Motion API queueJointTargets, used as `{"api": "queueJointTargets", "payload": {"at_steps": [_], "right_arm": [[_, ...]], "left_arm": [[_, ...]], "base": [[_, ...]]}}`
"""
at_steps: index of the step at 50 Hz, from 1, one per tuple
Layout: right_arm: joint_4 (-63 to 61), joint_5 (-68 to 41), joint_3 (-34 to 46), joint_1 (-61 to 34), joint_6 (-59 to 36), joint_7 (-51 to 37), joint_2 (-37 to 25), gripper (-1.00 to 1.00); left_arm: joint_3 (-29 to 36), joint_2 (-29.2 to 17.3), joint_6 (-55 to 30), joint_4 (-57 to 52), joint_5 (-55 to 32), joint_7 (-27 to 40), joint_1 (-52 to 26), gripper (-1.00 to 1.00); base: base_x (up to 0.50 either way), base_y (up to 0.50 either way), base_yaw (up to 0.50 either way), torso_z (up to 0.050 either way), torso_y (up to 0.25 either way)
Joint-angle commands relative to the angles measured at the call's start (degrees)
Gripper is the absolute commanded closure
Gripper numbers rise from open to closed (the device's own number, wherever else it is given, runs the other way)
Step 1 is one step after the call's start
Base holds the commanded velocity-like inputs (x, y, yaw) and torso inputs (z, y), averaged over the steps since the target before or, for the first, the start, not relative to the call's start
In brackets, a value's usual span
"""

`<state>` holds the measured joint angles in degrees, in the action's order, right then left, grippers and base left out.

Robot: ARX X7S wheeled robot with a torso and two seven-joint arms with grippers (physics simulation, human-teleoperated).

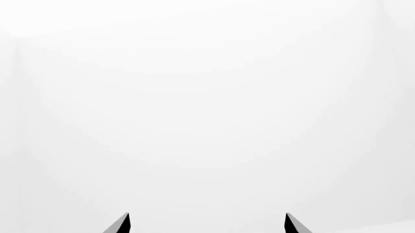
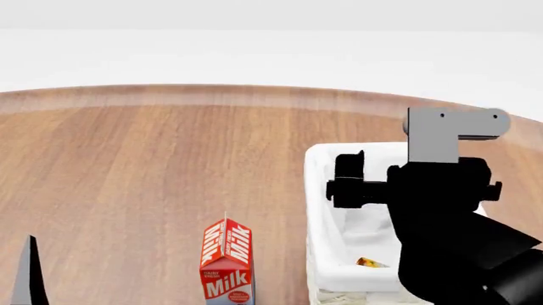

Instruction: Pick up the alphabet soup and the tomato sauce, and put them in the basket.

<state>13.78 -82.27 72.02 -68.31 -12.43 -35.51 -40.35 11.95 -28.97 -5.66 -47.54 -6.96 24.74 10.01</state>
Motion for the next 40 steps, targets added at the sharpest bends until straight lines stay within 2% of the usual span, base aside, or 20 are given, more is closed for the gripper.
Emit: {"api": "queueJointTargets", "payload": {"at_steps": [1, 22, 28, 40], "right_arm": [[-9.6, 2.5, 0.9, -6.5, -4.9, 1.3, -3.6, -1.0], [-40.5, 3.1, 2.1, -14.2, -13.7, 0.8, -15.8, -1.0], [-50.1, 3.3, 3.6, -14.1, -16.5, -1.1, -18.1, -1.0], [-63.3, -0.6, 5.8, -9.4, -15.4, -7.5, -21.4, -1.0]], "left_arm": [[-0.1, -0.2, -0.5, -0.5, -0.2, 0.2, -0.2, -1.0], [0.2, -0.4, -1.3, -1.1, -0.1, 0.6, -0.6, -1.0], [0.7, -0.4, -1.3, -0.9, 0.2, 0.6, -0.5, -1.0], [0.8, -0.6, -2.2, -1.6, 0.0, 0.7, -0.9, -1.0]], "base": [[0.0, 0.0, 0.0, 0.0, 0.0], [0.0, 0.0, 0.0, 0.0, 0.0], [0.0, 0.0, 0.0, 0.0, 0.0], [0.0, 0.0, 0.0, 0.0, 0.0]]}}
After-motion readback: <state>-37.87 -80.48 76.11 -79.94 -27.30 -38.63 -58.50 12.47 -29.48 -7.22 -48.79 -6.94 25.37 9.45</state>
